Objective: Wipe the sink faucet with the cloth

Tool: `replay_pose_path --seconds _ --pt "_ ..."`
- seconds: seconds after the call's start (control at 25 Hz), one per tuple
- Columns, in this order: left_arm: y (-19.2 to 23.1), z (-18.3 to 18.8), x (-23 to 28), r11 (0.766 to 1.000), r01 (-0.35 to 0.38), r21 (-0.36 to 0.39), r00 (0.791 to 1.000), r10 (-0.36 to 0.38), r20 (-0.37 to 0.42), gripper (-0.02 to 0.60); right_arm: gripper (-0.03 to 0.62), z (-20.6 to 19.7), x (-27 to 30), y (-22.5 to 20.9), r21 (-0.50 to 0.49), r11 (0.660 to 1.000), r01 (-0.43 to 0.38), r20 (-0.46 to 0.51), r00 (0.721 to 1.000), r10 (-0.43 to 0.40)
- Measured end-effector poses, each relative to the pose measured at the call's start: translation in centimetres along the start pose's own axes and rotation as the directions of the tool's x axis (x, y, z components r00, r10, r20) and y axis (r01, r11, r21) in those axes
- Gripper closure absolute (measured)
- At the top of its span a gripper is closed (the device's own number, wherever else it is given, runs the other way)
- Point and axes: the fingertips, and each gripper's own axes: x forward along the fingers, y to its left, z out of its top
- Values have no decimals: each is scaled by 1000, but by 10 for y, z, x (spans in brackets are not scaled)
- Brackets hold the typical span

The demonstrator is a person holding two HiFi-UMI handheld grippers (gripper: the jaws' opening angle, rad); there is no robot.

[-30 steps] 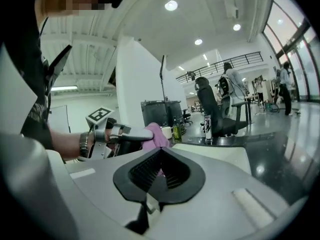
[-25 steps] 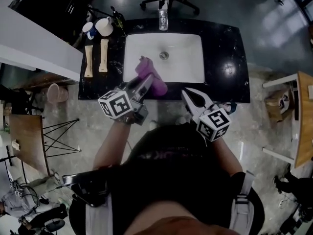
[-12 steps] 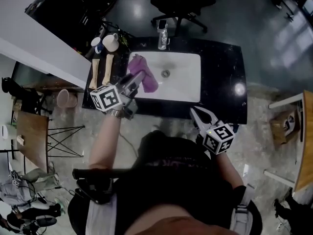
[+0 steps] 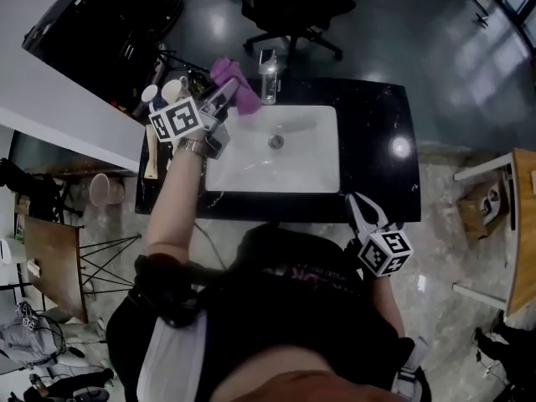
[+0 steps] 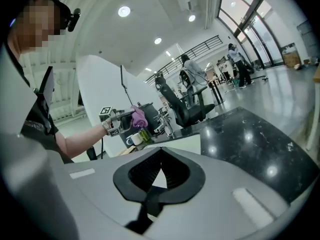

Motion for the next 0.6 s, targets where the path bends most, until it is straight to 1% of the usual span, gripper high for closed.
replay_pose_path --seconds 0.12,0.28,0.4,0.52,0.6 --pt "28 16 33 1000 10 11 1000 -9 -30 499 583 4 8 -4 -7 998 63 15 998 -63" --pt "61 25 71 998 27 56 995 -22 -101 499 583 -3 24 -10 7 992 126 -2 992 -126" --pt "79 28 96 997 67 47 987 -59 -148 499 583 -8 35 -12 35 985 167 -20 986 -167" --pt "94 20 113 994 102 40 974 -91 -209 499 583 -18 41 -11 41 978 204 -50 978 -202" --pt "102 7 124 991 131 25 956 -120 -266 499 583 -26 44 -11 63 973 223 -63 974 -220"
